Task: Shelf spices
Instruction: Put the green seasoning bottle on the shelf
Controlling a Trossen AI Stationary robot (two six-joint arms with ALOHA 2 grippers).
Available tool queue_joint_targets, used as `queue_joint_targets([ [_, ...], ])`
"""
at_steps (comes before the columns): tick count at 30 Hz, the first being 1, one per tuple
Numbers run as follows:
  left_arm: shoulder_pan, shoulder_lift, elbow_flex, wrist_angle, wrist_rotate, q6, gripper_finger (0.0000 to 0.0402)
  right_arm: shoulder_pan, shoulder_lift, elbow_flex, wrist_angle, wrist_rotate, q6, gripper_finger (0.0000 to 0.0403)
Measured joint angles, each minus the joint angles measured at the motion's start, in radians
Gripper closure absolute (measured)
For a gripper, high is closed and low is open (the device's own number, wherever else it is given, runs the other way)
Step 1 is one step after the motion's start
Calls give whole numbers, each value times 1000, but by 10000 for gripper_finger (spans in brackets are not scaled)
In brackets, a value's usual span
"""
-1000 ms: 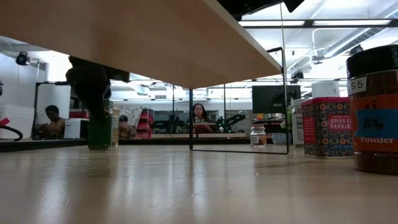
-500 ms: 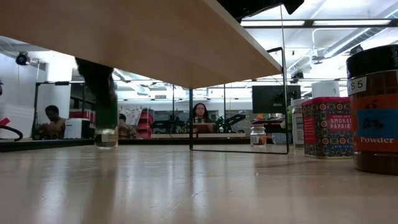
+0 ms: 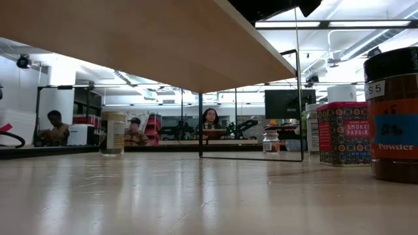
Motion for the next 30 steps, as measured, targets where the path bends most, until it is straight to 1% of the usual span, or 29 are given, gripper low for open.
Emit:
queue_joint_targets([
  [2, -33, -9, 53, -22, 47, -17, 219, 0, 0, -6, -8, 1, 0, 190],
  [4, -83, -16, 92, -23, 70, -53, 219, 0, -5, -9, -19, 7, 1, 190],
  [6, -146, -26, 116, -4, 83, -74, 218, 0, -11, -9, -18, 8, 5, 190],
  [8, -223, -34, 124, 50, 97, -84, 219, 0, -14, -9, -18, 8, 9, 190],
  [11, -347, -34, 124, 147, 95, -116, 219, 0, -14, -9, -22, 8, 15, 190],
  [14, -448, -15, 124, 208, 90, -207, 218, -5, -14, -9, -22, 8, 25, 190],
  [17, -539, 19, 123, 235, 64, -304, 216, -8, -14, -9, -24, 11, 29, 190],
  [21, -651, 74, 123, 261, 66, -400, 215, -14, -17, -9, -24, 13, 29, 190],
  [26, -741, 136, 123, 267, 68, -466, 214, -23, -19, -9, -23, 46, 37, 190],
  [30, -775, 185, 146, 268, 64, -453, 214, -27, -19, -9, -23, 71, 59, 190],
])
